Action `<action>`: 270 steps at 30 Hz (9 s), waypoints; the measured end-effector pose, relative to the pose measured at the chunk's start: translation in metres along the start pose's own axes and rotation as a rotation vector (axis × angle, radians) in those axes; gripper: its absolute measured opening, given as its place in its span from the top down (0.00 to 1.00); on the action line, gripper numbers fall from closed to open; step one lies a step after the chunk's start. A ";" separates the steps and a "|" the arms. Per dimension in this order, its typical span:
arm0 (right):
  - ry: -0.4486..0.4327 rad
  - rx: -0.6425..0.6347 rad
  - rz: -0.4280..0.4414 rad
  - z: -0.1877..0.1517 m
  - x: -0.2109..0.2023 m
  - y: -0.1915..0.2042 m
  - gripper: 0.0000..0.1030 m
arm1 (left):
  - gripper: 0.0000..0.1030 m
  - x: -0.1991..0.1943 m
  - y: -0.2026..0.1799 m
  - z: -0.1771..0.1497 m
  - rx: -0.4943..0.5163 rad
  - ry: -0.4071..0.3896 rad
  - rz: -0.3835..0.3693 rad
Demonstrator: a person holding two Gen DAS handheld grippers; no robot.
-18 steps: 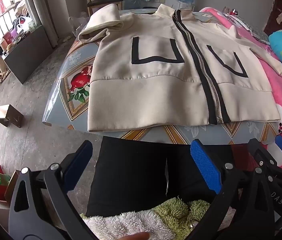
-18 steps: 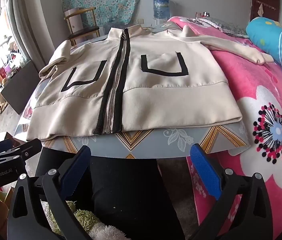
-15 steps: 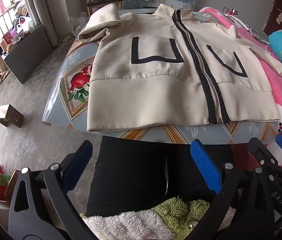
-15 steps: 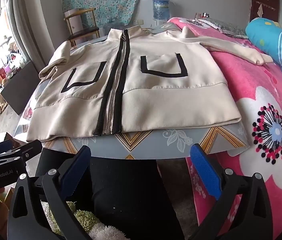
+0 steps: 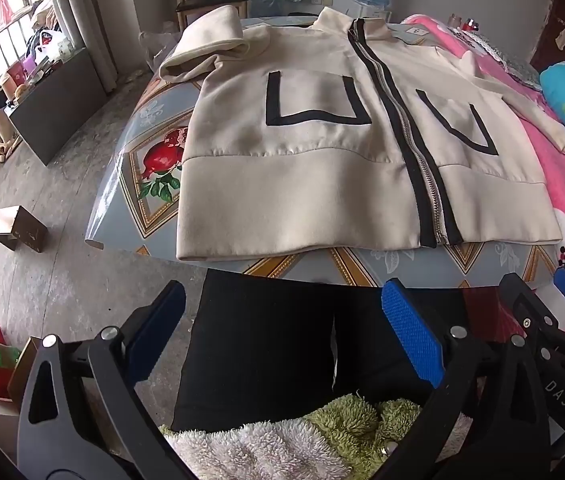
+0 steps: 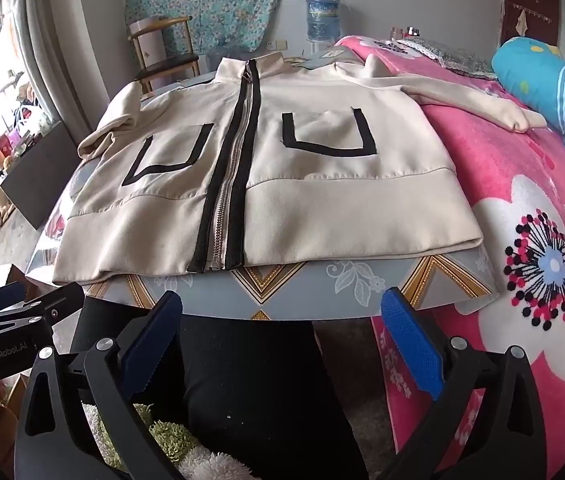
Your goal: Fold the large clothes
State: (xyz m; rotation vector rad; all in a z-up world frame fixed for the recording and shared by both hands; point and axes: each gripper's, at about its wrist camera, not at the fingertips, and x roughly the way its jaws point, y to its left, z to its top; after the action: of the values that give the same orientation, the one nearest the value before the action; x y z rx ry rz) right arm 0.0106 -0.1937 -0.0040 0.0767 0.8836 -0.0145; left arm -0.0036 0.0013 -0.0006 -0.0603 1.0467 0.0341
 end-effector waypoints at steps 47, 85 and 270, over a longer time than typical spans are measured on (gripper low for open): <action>-0.019 -0.020 -0.026 0.001 -0.001 0.006 0.06 | 0.08 -0.005 0.003 0.006 -0.006 -0.013 -0.002; -0.017 -0.019 -0.017 -0.001 -0.001 0.008 0.06 | 0.08 -0.007 0.008 0.006 -0.010 -0.022 -0.001; 0.195 0.196 0.130 0.338 0.274 -0.139 0.95 | 0.51 0.187 0.109 0.244 0.140 -0.066 0.079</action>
State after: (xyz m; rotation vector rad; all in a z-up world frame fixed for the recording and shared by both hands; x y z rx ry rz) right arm 0.4392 -0.3519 -0.0103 0.3229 1.0685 0.0281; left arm 0.2944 0.1260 -0.0449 0.1088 0.9829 0.0343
